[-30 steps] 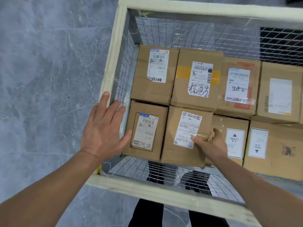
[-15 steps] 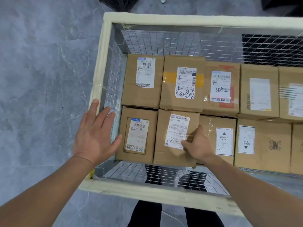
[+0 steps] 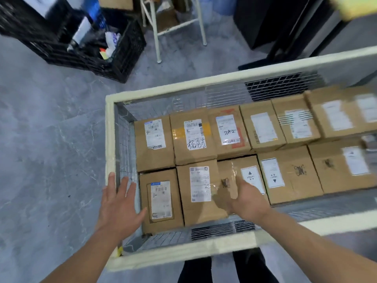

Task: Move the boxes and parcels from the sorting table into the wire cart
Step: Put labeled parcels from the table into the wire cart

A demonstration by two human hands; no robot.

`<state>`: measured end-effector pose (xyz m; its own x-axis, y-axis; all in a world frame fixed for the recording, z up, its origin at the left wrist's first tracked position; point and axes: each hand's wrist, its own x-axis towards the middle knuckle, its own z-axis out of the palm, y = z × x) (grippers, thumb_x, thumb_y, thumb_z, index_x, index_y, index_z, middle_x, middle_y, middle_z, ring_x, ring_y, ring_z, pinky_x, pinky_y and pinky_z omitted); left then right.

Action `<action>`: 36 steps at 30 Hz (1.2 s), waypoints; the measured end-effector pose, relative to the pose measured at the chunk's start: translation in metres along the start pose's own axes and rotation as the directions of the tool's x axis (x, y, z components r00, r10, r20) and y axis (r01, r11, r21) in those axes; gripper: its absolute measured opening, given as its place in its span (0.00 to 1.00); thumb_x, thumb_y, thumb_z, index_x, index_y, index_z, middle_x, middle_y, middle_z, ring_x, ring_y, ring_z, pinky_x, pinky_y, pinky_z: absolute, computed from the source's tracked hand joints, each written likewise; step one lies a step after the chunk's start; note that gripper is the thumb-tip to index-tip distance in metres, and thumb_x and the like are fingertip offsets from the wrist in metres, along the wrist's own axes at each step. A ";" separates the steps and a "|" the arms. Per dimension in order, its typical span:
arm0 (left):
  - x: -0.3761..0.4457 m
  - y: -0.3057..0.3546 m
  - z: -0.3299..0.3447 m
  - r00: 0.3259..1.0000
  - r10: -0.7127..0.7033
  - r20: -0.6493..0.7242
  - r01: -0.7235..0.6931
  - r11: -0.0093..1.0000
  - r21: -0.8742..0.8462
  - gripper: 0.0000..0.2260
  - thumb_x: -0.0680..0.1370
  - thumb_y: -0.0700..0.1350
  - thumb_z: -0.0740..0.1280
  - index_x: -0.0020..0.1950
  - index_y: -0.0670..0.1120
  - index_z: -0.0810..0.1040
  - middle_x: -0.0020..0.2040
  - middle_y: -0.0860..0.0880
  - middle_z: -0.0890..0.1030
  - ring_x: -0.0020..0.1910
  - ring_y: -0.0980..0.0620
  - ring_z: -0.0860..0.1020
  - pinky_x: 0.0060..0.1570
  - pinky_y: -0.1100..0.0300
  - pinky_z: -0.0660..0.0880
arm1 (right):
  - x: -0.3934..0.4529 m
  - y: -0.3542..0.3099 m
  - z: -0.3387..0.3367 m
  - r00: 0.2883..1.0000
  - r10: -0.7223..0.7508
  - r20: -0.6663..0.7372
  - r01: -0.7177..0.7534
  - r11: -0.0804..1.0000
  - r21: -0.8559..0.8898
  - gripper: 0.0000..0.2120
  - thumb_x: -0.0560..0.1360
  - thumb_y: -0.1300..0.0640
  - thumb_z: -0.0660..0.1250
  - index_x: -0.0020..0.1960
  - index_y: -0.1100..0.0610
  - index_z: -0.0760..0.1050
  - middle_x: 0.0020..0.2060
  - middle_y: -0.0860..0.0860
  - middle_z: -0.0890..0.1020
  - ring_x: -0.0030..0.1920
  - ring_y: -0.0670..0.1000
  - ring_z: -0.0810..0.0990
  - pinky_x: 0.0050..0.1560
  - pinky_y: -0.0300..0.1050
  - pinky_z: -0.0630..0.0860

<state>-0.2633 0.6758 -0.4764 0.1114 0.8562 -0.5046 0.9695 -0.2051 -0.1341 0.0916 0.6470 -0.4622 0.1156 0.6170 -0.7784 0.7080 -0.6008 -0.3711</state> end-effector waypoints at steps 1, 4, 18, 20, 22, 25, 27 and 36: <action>-0.002 0.008 -0.014 1.000 -0.006 0.027 0.006 1.000 -0.011 0.40 0.73 0.70 0.56 0.76 0.44 0.69 0.80 0.39 0.60 0.80 0.32 0.45 0.74 0.34 0.55 | -0.017 -0.001 -0.013 0.999 0.002 -0.036 -0.003 1.000 -0.018 0.24 0.76 0.46 0.71 0.65 0.58 0.70 0.61 0.53 0.80 0.53 0.50 0.81 0.49 0.39 0.77; -0.005 0.048 -0.063 0.998 0.042 0.053 -0.037 0.994 -0.099 0.42 0.74 0.71 0.51 0.81 0.48 0.58 0.83 0.42 0.49 0.81 0.38 0.42 0.78 0.42 0.46 | -0.062 -0.002 -0.052 0.986 -0.036 -0.164 0.023 0.996 -0.084 0.30 0.80 0.47 0.66 0.75 0.62 0.64 0.74 0.57 0.70 0.71 0.55 0.72 0.66 0.45 0.70; -0.079 0.299 -0.324 0.636 0.680 -0.364 -0.720 0.693 0.035 0.29 0.82 0.62 0.56 0.78 0.48 0.62 0.78 0.50 0.63 0.77 0.49 0.60 0.77 0.51 0.56 | -0.254 0.066 -0.213 0.728 0.008 -0.685 -0.091 0.992 -0.084 0.28 0.81 0.44 0.62 0.76 0.55 0.63 0.74 0.53 0.68 0.75 0.55 0.64 0.73 0.51 0.65; -0.103 0.332 -0.345 0.556 0.729 -0.398 -0.775 0.628 0.067 0.29 0.82 0.62 0.56 0.79 0.48 0.61 0.78 0.50 0.63 0.77 0.50 0.59 0.76 0.52 0.57 | -0.281 0.088 -0.228 0.670 0.028 -0.742 -0.109 0.992 -0.061 0.28 0.81 0.43 0.63 0.76 0.55 0.64 0.74 0.52 0.68 0.75 0.55 0.63 0.72 0.52 0.65; -0.128 0.365 -0.362 0.488 0.773 -0.405 -0.812 0.573 0.114 0.30 0.82 0.63 0.56 0.79 0.48 0.61 0.79 0.49 0.62 0.78 0.49 0.58 0.77 0.51 0.57 | -0.307 0.114 -0.240 0.608 0.045 -0.793 -0.122 0.992 -0.037 0.27 0.79 0.41 0.63 0.74 0.53 0.65 0.70 0.49 0.70 0.74 0.54 0.65 0.70 0.53 0.67; -0.169 0.415 -0.383 0.392 0.821 -0.414 -0.843 0.501 0.196 0.30 0.82 0.62 0.56 0.78 0.47 0.62 0.79 0.48 0.62 0.77 0.48 0.59 0.76 0.51 0.58 | -0.348 0.157 -0.252 0.544 0.093 -0.834 -0.163 0.987 0.003 0.25 0.78 0.40 0.63 0.70 0.53 0.68 0.66 0.49 0.71 0.72 0.54 0.66 0.66 0.53 0.69; -0.198 0.447 -0.392 0.334 0.847 -0.414 -0.856 0.456 0.242 0.30 0.82 0.62 0.56 0.78 0.46 0.63 0.78 0.48 0.63 0.77 0.48 0.60 0.76 0.51 0.59 | -0.376 0.187 -0.257 0.511 0.127 -0.850 -0.195 0.980 0.029 0.27 0.78 0.39 0.63 0.71 0.53 0.67 0.67 0.50 0.71 0.73 0.54 0.66 0.67 0.53 0.68; -0.336 0.581 -0.398 0.126 0.906 -0.404 -0.900 0.276 0.339 0.29 0.80 0.64 0.55 0.75 0.48 0.67 0.75 0.50 0.68 0.75 0.48 0.63 0.72 0.54 0.61 | -0.505 0.320 -0.260 0.357 0.277 -0.892 -0.280 0.943 0.181 0.33 0.79 0.37 0.60 0.79 0.53 0.61 0.76 0.51 0.67 0.79 0.55 0.59 0.74 0.53 0.62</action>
<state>0.3489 0.4573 -0.0455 0.9806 0.1138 0.1597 0.0937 -0.9873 0.1281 0.4410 0.2756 -0.0567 0.8590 0.5071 0.0710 0.5091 -0.8312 -0.2232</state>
